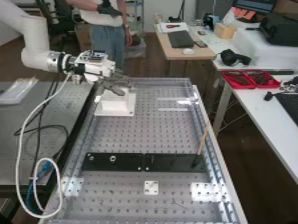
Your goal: Grab the bearing and place it in the white container
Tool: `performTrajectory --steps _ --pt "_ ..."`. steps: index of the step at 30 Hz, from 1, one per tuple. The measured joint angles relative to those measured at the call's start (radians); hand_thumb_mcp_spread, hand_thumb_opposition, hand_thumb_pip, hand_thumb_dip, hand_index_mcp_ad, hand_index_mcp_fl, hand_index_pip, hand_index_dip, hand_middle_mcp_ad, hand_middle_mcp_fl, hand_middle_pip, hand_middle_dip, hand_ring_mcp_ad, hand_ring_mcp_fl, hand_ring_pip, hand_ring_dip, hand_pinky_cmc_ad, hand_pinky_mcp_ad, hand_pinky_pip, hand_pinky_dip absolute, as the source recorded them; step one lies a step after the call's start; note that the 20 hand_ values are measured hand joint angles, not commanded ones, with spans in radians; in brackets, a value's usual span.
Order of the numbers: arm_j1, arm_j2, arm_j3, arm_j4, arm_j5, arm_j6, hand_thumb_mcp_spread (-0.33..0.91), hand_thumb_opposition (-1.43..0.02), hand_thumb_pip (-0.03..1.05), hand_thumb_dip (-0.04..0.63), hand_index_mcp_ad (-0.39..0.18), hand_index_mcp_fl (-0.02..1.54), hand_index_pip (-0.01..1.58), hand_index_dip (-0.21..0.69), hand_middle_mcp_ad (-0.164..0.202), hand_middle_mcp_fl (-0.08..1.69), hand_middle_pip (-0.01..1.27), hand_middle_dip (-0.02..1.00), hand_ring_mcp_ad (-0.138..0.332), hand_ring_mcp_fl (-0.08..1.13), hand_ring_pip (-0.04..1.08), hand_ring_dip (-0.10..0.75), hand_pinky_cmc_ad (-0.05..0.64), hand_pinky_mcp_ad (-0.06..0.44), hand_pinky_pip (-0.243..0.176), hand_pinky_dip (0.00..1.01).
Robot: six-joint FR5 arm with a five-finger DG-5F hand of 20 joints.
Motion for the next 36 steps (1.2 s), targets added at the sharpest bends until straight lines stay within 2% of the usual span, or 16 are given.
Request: performTrajectory --steps 3,9,13,16,18,19,20,23,27,31,36 --pt "-0.01 -0.004 -0.003 0.003 0.016 0.009 0.51 -0.97 0.51 0.347 -0.134 0.33 1.41 0.211 0.082 0.12 0.14 0.19 0.115 0.0 0.1 0.08 0.356 0.278 -0.045 0.18" --pt "-0.026 0.003 -0.009 0.013 0.017 -0.014 0.51 -0.97 0.51 0.347 -0.134 0.33 1.41 0.211 0.082 0.12 0.14 0.19 0.115 0.0 0.1 0.08 0.356 0.278 -0.045 0.18" --pt "-0.032 0.0 -0.007 -0.005 0.003 -0.007 0.51 -0.97 0.51 0.347 -0.134 0.33 1.41 0.211 0.077 0.12 0.14 0.19 0.113 0.0 0.1 0.08 0.356 0.278 -0.045 0.18" --pt "-0.038 -0.01 0.003 -0.038 -0.01 0.012 0.51 -0.96 0.52 0.349 -0.152 0.28 1.34 0.215 0.079 0.12 0.14 0.2 0.113 0.0 0.1 0.08 0.356 0.281 -0.042 0.18" --pt "-0.045 -0.017 0.012 -0.071 -0.024 0.033 0.5 -0.91 0.55 0.349 -0.159 0.12 1.23 0.215 0.079 0.09 0.14 0.2 0.113 0.0 0.1 0.08 0.356 0.281 -0.045 0.18" --pt "-0.051 -0.022 0.018 -0.094 -0.037 0.048 0.49 -0.9 0.56 0.346 -0.159 0.11 1.15 0.213 0.077 0.07 0.14 0.2 0.113 0.0 0.1 0.08 0.356 0.281 -0.045 0.18" --pt "-0.059 -0.025 0.023 -0.109 -0.051 0.059 0.46 -0.88 0.56 0.332 -0.159 0.17 1.06 0.222 0.079 0.06 0.14 0.2 0.113 0.0 0.1 0.08 0.36 0.278 -0.045 0.18" --pt "-0.07 -0.026 0.029 -0.123 -0.069 0.07 0.39 -0.85 0.56 0.314 -0.159 0.05 0.81 0.208 0.082 0.03 0.14 0.2 0.113 0.0 0.1 0.08 0.36 0.278 -0.061 0.19" --pt "-0.086 -0.019 0.033 -0.127 -0.084 0.074 0.35 -0.82 0.56 0.298 -0.157 0.03 0.55 0.209 0.082 0.0 0.13 0.2 0.113 0.0 0.09 0.08 0.36 0.281 -0.063 0.21" --pt "-0.105 0.025 0.037 -0.122 -0.094 0.047 0.32 -0.81 0.56 0.283 -0.157 0.02 0.44 0.209 0.082 0.0 0.13 0.2 0.113 0.0 0.09 0.08 0.36 0.281 -0.079 0.24" --pt "-0.164 0.114 0.06 -0.124 -0.149 -0.034 0.32 -0.77 0.56 0.26 -0.152 0.03 0.3 0.209 0.08 0.0 0.13 0.2 0.117 0.0 0.08 0.08 0.361 0.278 -0.091 0.25"
